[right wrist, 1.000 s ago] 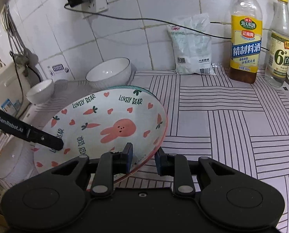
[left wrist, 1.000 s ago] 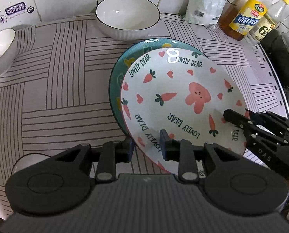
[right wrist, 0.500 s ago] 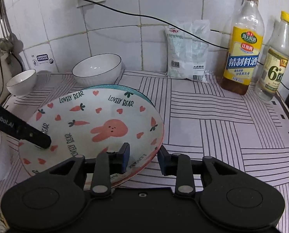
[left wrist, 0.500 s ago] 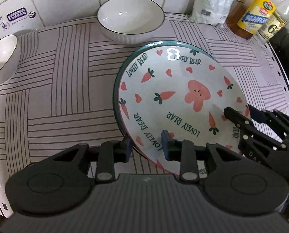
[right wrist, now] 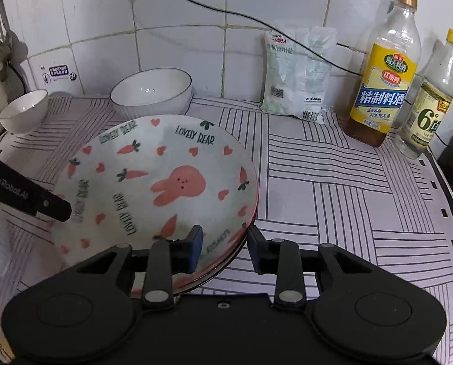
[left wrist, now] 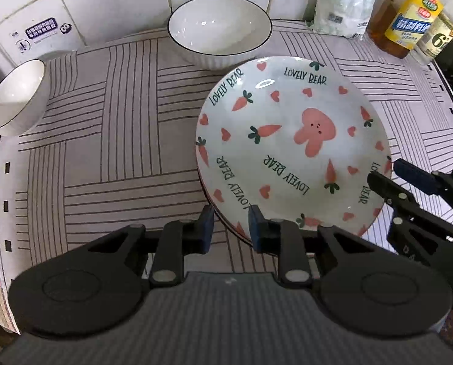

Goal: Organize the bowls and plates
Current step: 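Open both grippers and pull them back from the plate stack, then move both grippers to the rim of the large white bowl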

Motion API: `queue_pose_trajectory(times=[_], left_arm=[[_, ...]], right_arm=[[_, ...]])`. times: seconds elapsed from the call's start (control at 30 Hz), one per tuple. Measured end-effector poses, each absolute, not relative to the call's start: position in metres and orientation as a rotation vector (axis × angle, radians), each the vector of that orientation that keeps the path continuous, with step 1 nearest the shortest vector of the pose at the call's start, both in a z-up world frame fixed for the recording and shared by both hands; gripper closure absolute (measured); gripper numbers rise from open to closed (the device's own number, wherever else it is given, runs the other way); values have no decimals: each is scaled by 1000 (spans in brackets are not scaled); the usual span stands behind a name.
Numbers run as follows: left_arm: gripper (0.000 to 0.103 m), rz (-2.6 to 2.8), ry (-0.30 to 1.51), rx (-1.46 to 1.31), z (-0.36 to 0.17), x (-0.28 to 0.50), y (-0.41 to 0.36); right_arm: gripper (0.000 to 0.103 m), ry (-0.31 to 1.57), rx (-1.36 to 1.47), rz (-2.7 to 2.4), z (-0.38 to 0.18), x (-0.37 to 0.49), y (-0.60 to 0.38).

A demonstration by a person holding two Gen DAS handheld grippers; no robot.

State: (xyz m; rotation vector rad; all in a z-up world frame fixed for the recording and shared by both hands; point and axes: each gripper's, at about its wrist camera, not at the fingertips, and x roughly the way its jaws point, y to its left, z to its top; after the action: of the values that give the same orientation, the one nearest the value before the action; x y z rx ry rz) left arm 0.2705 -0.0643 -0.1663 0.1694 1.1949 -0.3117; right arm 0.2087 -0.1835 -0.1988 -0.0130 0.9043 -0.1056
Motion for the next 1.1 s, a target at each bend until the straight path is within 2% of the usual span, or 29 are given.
queue_pose_trajectory(times=[0.4, 0.53, 0.8, 0.9, 1.1], left_arm=[[79, -329, 1127, 224, -129, 217, -49], [75, -339, 1099, 224, -112, 199, -39], [62, -338, 1013, 191, -78, 160, -8], [62, -347, 1004, 188, -72, 145, 3], [46, -319, 953, 230, -62, 116, 22]], right_arm=[[64, 907, -53, -131, -149, 180, -165], [57, 890, -57, -121, -129, 168, -156], [53, 850, -112, -96, -88, 137, -122], [47, 840, -126, -83, -77, 128, -109], [37, 833, -152, -57, -67, 109, -82]])
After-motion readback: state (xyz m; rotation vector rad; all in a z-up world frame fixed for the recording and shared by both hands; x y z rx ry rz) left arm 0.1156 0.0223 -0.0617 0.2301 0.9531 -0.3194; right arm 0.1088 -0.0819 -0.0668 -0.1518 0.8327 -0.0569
